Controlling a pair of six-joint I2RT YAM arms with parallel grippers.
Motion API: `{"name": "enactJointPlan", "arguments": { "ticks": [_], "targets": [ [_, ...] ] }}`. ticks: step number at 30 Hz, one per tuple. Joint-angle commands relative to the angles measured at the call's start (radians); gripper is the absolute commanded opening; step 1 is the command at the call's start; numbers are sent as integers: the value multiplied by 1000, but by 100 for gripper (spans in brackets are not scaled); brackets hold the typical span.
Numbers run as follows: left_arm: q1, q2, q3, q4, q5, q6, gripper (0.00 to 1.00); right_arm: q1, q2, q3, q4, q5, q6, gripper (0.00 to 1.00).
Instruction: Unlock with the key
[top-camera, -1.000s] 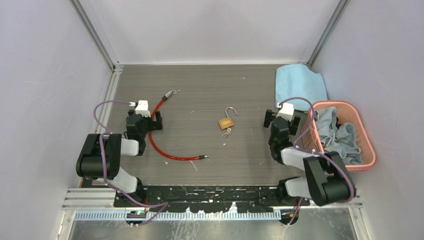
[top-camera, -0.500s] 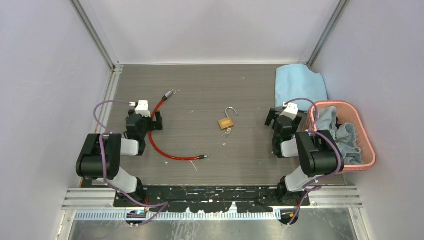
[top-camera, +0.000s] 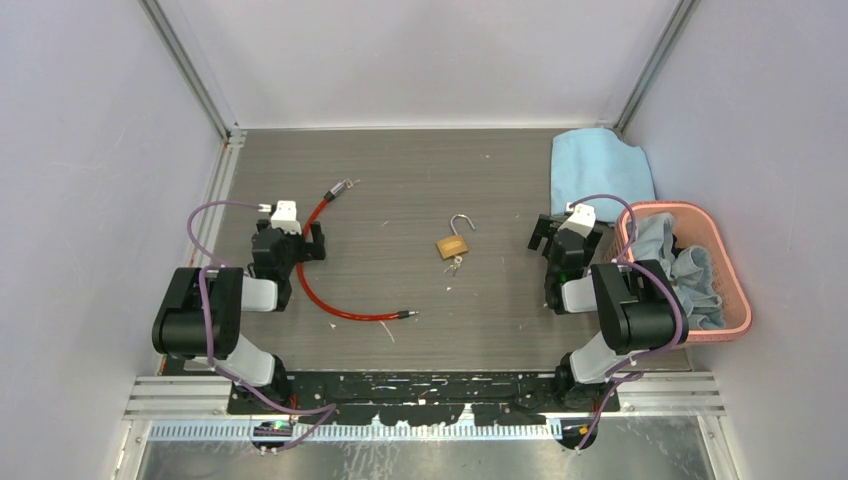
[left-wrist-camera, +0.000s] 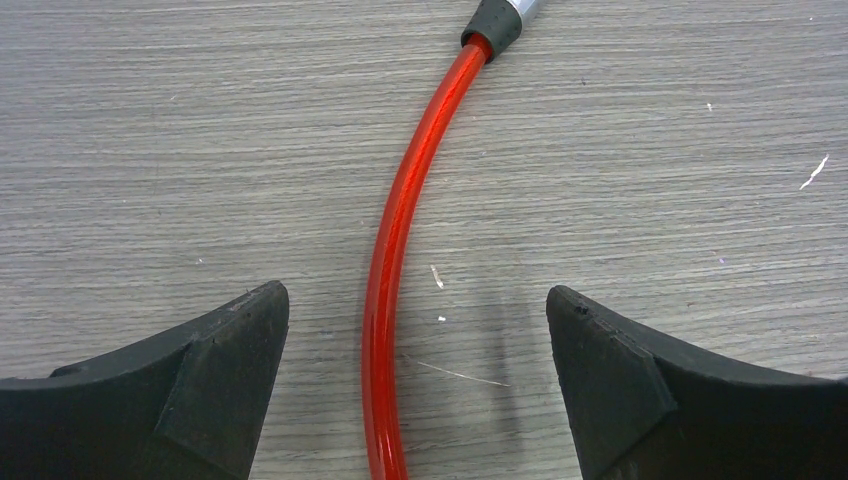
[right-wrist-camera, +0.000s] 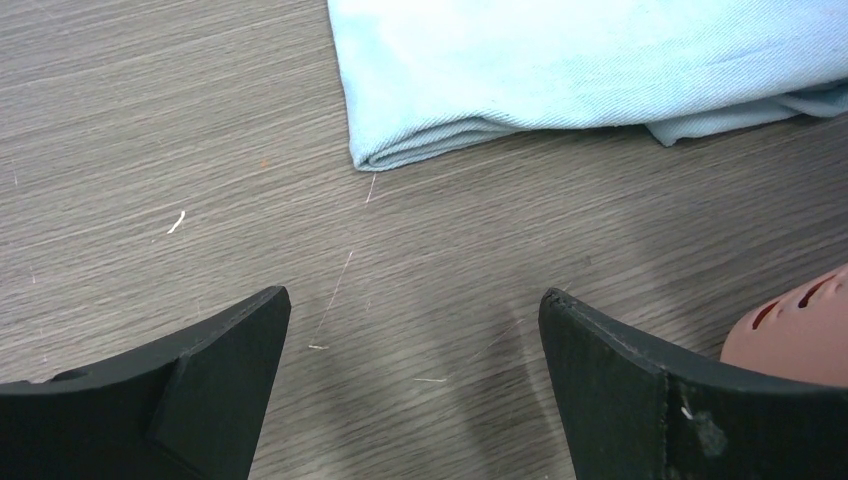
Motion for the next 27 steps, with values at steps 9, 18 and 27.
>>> {"name": "enactJointPlan", "arguments": {
  "ticks": [9, 18, 27],
  "targets": [
    [6, -1, 26, 43, 10, 12, 100, -5, -18, 20, 41, 1, 12, 100],
    [6, -2, 26, 43, 11, 12, 100, -5, -16, 22, 37, 0, 12, 100],
    [6, -1, 25, 43, 12, 13, 100, -11, -17, 25, 31, -8, 15, 100]
  ]
}}
